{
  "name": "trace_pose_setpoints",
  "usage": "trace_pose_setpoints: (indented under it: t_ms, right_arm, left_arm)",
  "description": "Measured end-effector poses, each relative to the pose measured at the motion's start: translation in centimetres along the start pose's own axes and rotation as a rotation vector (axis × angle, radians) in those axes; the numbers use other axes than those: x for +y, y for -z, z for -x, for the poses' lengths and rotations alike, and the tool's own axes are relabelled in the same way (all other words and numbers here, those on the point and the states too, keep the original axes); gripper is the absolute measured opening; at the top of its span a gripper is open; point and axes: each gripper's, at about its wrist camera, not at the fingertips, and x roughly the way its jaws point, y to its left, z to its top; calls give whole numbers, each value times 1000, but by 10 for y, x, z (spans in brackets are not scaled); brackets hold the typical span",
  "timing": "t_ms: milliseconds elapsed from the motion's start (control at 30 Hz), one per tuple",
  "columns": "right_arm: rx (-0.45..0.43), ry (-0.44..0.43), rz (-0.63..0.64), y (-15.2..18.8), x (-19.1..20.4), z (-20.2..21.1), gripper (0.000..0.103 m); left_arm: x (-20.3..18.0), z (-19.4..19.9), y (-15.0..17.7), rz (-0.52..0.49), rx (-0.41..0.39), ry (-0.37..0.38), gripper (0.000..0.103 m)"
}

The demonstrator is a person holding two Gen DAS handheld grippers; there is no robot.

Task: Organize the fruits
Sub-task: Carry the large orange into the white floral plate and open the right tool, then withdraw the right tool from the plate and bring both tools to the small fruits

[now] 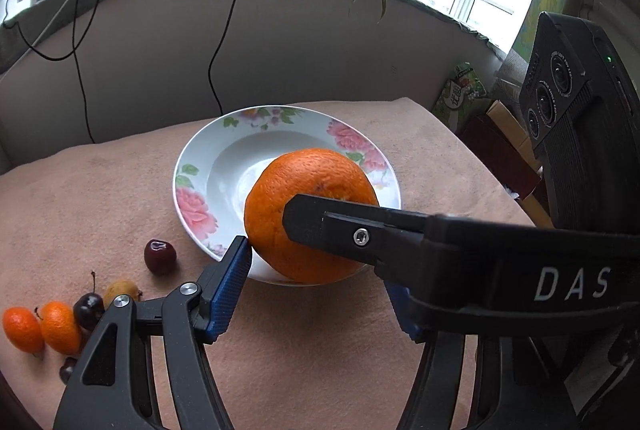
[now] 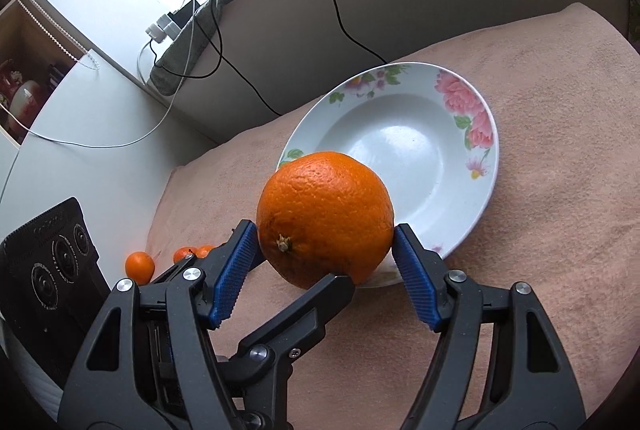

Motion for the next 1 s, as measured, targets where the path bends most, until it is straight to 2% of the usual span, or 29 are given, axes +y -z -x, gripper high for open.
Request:
trace_pose_setpoints:
  t_ms: [133,267,600,667,733,1000]
  right_arm:
    - [-29,-20,5,-5,0,10,73]
    - [-74,4,15,-6,0,22,73]
    - [-122,32,20,0,-1,38,73]
    - [-139,44,30,2,2,41,75]
    - [-157,42,35,5,4,46,83]
    - [-167,50,125,19,28,53,84]
  left_arm:
    - [-2,-2,1,-10,-4,7,63]
    - [-3,3,0,-24,-17,-12,63]
    - [19,28,14,4,-38,-43,66]
    - [21,34,16,8,-45,-55,66]
    - [23,40,18,12,-51,-59,66]
    - [27,66,30,13,-77,-98,71]
